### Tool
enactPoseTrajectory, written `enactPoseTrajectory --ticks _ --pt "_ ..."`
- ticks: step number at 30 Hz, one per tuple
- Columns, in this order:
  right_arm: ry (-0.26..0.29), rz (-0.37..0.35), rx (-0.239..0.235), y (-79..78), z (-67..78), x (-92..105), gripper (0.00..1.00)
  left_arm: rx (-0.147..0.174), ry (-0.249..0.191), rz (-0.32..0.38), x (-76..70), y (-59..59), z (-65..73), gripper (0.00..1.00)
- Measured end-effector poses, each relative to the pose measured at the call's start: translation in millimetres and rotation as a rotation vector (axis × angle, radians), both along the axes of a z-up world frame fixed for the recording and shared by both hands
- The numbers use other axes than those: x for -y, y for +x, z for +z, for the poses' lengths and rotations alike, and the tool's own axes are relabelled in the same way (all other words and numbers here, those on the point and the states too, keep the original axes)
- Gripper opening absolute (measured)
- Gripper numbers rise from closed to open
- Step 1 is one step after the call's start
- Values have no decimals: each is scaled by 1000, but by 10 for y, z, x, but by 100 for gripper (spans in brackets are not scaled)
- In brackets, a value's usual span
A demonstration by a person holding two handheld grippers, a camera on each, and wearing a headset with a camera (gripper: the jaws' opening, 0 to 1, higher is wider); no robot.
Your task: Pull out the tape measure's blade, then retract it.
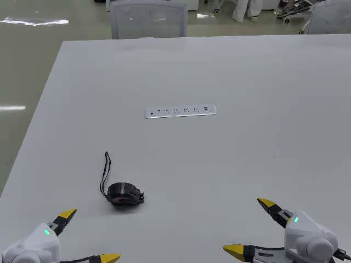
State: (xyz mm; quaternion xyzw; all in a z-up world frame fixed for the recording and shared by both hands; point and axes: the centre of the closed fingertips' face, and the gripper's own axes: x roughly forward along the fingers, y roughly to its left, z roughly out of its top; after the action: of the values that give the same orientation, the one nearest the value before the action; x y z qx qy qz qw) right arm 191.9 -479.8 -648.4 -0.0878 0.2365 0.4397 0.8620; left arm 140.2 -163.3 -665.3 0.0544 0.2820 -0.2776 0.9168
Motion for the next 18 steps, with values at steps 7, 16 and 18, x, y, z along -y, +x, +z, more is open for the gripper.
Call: enactPoseTrajectory --ticks 7,16,18 --pt "-4 3 0 -7 -5 -2 97 0 1 -3 5 -3 -3 99" --pt "-7 5 -2 -6 -7 -3 96 -4 2 -1 1 -6 -18 99" --pt "-9 9 -2 -4 -15 -5 96 -4 6 -1 -3 -2 -25 99"
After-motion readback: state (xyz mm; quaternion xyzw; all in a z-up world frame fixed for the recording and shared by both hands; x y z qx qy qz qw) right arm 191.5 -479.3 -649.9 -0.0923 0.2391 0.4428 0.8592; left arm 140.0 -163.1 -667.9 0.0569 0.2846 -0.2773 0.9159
